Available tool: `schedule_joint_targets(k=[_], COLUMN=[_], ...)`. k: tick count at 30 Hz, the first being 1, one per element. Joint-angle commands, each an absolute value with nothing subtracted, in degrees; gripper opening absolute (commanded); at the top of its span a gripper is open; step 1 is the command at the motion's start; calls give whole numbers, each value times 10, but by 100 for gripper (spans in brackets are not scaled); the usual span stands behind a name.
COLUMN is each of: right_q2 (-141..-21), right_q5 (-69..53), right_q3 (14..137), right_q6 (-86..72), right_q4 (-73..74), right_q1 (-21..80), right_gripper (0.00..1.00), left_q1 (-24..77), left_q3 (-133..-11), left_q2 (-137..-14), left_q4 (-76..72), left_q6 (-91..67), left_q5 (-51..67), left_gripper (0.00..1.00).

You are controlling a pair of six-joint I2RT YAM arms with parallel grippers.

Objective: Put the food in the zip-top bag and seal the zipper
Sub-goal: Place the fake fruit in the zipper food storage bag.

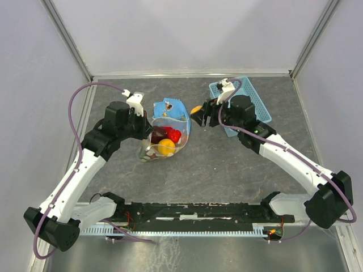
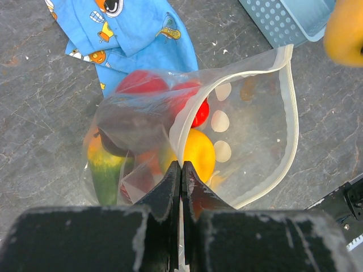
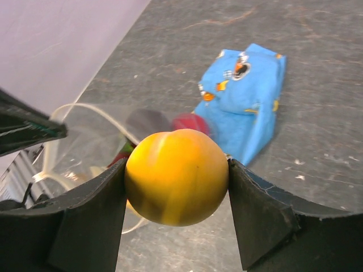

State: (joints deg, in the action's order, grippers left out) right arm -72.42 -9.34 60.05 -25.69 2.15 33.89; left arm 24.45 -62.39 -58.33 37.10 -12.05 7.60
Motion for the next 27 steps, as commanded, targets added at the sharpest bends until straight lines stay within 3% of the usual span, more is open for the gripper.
schedule_joint_targets(k=[1,13,27], right_q2=[-710,-803,-904], right_q5=[-74,-46,-71], right_q3=[600,665,706], right_q6=[-256,-218,-232], right_q4=[-33,-42,-59], right_q1=[390,509,533], right_gripper=[63,65,73], left_q1=[240,240,240], left_q3=[-624,-623,-622], left_q2=[-571,-571,-572], left_q4=[339,338,338], left_q6=[-108,-108,-108], left_q5=[91,94,94], left_gripper=[3,3,3])
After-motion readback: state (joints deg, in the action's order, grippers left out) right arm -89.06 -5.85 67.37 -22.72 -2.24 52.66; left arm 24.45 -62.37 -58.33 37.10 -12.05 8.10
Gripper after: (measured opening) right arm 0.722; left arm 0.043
